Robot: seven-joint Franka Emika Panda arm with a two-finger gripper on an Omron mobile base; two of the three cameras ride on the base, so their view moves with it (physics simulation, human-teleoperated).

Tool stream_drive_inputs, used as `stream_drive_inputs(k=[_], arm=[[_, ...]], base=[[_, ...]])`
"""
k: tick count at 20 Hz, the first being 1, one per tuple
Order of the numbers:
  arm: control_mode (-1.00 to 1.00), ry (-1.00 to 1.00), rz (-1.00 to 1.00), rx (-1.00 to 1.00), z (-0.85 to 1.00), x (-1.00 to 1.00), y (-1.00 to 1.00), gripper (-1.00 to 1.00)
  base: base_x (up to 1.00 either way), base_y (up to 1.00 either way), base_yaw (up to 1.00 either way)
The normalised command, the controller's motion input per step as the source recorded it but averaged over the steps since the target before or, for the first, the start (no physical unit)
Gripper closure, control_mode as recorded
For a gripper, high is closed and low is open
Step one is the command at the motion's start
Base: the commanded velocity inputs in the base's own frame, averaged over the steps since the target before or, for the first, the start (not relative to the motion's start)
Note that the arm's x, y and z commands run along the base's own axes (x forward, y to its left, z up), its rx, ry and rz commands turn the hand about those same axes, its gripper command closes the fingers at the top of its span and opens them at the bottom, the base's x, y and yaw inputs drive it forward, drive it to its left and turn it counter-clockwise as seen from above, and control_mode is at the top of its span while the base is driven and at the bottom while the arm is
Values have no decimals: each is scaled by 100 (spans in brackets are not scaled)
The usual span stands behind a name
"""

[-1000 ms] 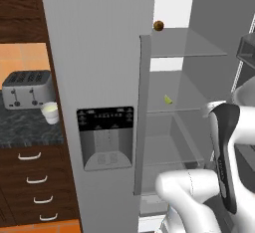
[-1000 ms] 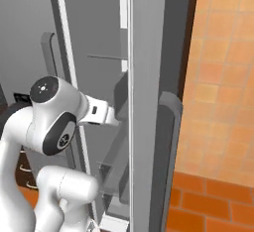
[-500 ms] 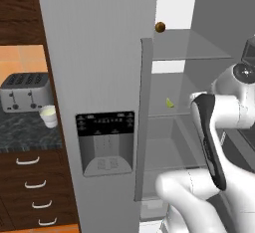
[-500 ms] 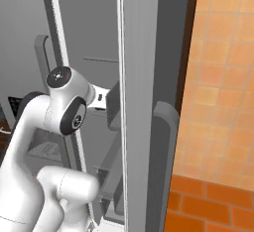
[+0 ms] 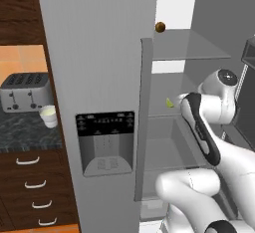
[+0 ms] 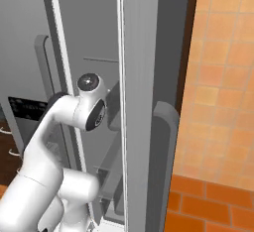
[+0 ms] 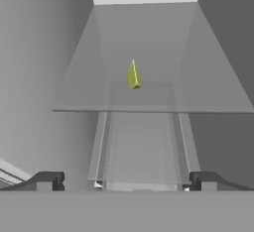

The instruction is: Grab a lemon wedge from the fridge and one ice cube from the ice bowl, and put them in the glass of lemonade.

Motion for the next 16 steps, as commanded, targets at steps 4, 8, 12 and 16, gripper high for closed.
stream_drive_inputs(k=[4, 8, 12, 16], arm=[[-100, 4, 0, -1, 0, 58, 3, -100], [-100, 0, 0, 0, -28, 39, 0, -100], [-100, 2, 0, -5, -51, 41, 0, -100], [-100, 3, 0, -1, -24, 57, -6, -100]], base=[[0, 0, 0], [0, 0, 0], [0, 0, 0], [0, 0, 0]])
